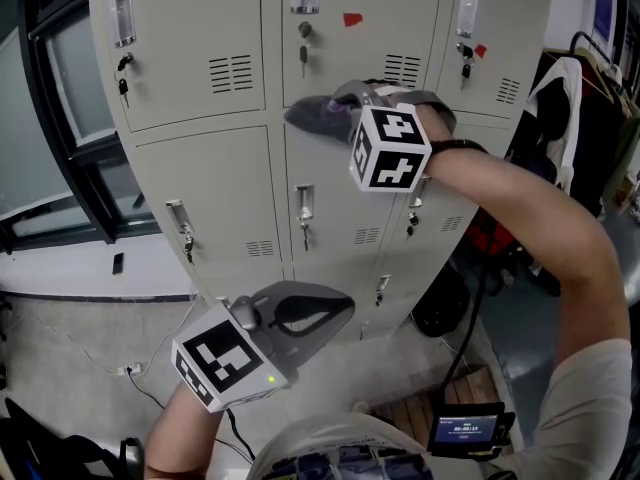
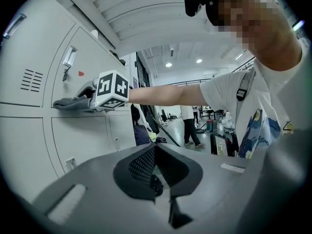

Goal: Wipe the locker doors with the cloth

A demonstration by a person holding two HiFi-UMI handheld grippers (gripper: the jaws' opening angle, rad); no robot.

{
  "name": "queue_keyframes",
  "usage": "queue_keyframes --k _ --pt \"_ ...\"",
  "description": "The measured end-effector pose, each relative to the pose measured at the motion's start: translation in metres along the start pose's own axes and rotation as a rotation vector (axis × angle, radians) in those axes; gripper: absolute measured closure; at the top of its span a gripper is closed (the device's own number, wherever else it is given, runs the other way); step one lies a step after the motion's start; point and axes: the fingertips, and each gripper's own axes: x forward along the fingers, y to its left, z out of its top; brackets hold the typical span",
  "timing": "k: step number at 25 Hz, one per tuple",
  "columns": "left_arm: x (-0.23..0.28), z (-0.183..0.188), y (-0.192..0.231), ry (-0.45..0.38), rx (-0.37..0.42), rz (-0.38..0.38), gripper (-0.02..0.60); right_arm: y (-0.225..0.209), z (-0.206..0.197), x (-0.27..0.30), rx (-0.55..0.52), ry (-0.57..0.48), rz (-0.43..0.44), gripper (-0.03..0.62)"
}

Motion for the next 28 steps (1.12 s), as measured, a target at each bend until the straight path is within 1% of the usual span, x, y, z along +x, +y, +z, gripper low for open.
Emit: queue_keyframes --k 6,11,15,18,23,28 --pt "-0.014 0.000 -0.002 0.002 0.009 0.012 0.578 0.011 0.016 -0.030 0.084 -0.053 0.010 0.490" --pt "-0.026 -0.004 -0.005 0.011 0.007 0.028 0.578 0.031 0.029 -0.072 0.189 -0.114 0.024 0.490" --pt "-0.033 -0.009 -0.011 0.019 0.001 0.028 0.578 0.066 0.042 -0.109 0.279 -0.165 0.070 0.490" --pt "-0.036 -0.009 -0.014 0.025 -0.001 0.026 0.578 0.091 0.048 -0.132 0.320 -0.186 0.101 0.489" --pt "-0.035 -0.014 -0.028 0.033 0.007 0.001 0.578 0.135 0.054 -0.155 0.422 -0.211 0.172 0.489" --pt "-0.036 -0.018 -0.036 0.029 0.004 -0.005 0.578 0.170 0.059 -0.179 0.524 -0.252 0.204 0.489"
